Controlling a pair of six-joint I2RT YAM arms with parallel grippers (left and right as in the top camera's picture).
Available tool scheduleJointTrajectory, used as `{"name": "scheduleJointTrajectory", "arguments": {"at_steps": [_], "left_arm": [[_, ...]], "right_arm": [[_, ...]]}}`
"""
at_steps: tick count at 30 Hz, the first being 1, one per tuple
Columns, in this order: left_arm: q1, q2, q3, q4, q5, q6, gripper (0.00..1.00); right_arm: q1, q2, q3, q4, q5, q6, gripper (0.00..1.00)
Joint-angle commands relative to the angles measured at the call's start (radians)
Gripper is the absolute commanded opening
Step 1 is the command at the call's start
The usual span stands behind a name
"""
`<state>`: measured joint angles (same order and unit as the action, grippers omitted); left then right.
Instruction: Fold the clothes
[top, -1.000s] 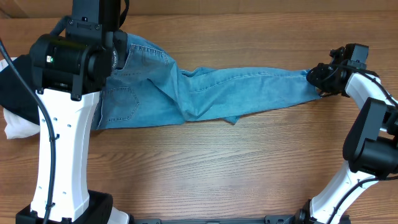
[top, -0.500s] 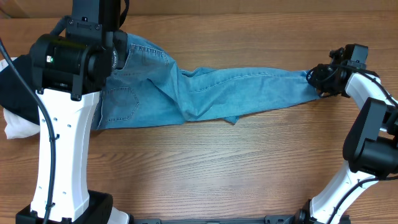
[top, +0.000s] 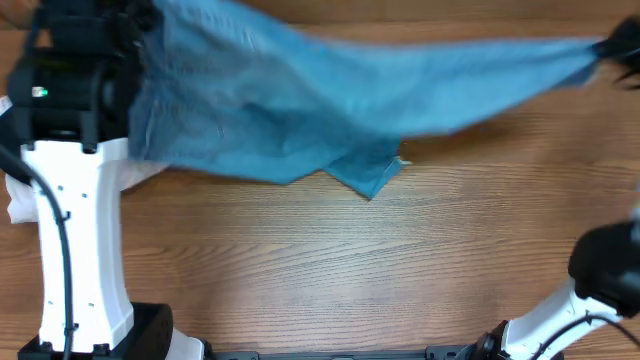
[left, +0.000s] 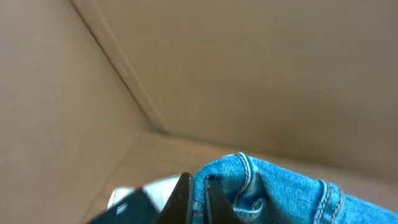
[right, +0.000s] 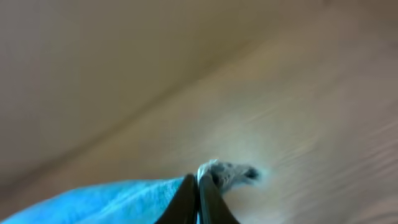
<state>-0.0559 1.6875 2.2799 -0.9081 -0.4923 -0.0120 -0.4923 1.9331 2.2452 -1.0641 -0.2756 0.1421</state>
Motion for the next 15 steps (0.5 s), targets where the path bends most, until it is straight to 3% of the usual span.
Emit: {"name": "scheduleJointTrajectory", "arguments": {"at_steps": [1,7,15], "left_arm": [[0.053,-0.024,0.098,0.117,0.112,-0.088,0.04],[0.071,-0.024,0.174,0.296,0.202,-0.161,0.04],[0.068,-0.029,0.231,0.095,0.193,-0.148,0.04]], "right_arm": [[-0.031,-0.046,0.186,-0.065,0.002,0.042,0.04],[-0.070,-0.048,0.359,-0.165,0.001,0.084,0.04],[-0.055,-0.051,0.359,-0.272,-0.070,0.078,0.04]]}}
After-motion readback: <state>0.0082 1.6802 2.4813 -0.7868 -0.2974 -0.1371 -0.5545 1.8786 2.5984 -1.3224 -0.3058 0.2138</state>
